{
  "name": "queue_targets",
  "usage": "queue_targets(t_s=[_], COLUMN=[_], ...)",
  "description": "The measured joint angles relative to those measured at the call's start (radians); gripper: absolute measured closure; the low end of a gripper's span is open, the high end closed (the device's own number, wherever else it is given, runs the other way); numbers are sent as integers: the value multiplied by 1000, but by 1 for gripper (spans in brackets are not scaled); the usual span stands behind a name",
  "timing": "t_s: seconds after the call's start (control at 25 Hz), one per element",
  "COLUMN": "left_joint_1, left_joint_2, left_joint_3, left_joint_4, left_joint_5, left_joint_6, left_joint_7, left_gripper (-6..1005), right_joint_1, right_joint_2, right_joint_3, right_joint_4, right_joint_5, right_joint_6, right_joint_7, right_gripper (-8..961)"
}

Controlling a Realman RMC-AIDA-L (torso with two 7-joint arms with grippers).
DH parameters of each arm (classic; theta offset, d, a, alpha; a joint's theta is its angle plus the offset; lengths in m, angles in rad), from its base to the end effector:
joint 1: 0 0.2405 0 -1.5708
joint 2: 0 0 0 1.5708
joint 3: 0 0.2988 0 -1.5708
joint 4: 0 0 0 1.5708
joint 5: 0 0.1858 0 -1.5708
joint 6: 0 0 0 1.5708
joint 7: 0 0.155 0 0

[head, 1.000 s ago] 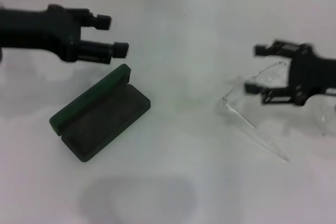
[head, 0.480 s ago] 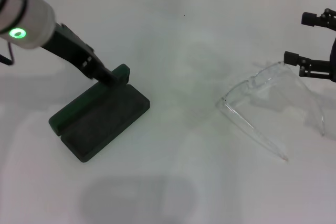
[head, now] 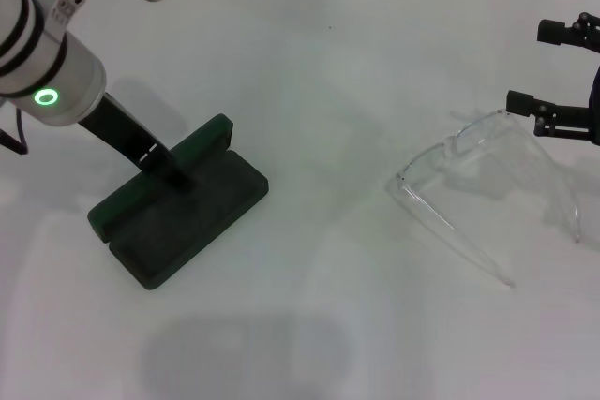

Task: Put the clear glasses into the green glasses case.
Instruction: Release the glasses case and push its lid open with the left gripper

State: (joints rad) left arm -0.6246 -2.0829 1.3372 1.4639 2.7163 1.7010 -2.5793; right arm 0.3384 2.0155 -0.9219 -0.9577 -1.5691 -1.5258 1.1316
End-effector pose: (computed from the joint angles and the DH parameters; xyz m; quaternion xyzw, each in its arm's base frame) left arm -0.2177 0.3547 -0.0063 -0.9007 -0.3188 0.2176 0.1995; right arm 0.2645 0.3256 0.0391 -0.9242 0.0021 0.2729 0.2670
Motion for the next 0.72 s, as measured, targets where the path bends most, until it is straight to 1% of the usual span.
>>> queue_targets(t_s=[0.16,0.44,0.52,0.56,0.72], left_joint_1=[4,-4,-3,-3,-3], left_joint_2=[0,9,9,5,3], left_joint_3=[0,-3,-3,-3,-3], left_joint_4=[-15,-91,-96,-94,-87], left_joint_5=[8,12,12,13,14], left_joint_6=[-27,-59,-59,-59,-60], left_joint_7=[16,37,46,51,54], left_gripper=[178,323,364,385,545], right_joint_1=[-2,-8,-9,-10,-11], right_joint_2=[0,0,0,0,0], right_joint_3=[0,10,24,44,55], right_joint_4=[-1,1,5,10,13], right_joint_5=[1,11,18,21,22], right_joint_6=[0,-18,-28,-44,-57], right_joint_7=[0,0,0,1,1], right_gripper=[93,93,93,93,93])
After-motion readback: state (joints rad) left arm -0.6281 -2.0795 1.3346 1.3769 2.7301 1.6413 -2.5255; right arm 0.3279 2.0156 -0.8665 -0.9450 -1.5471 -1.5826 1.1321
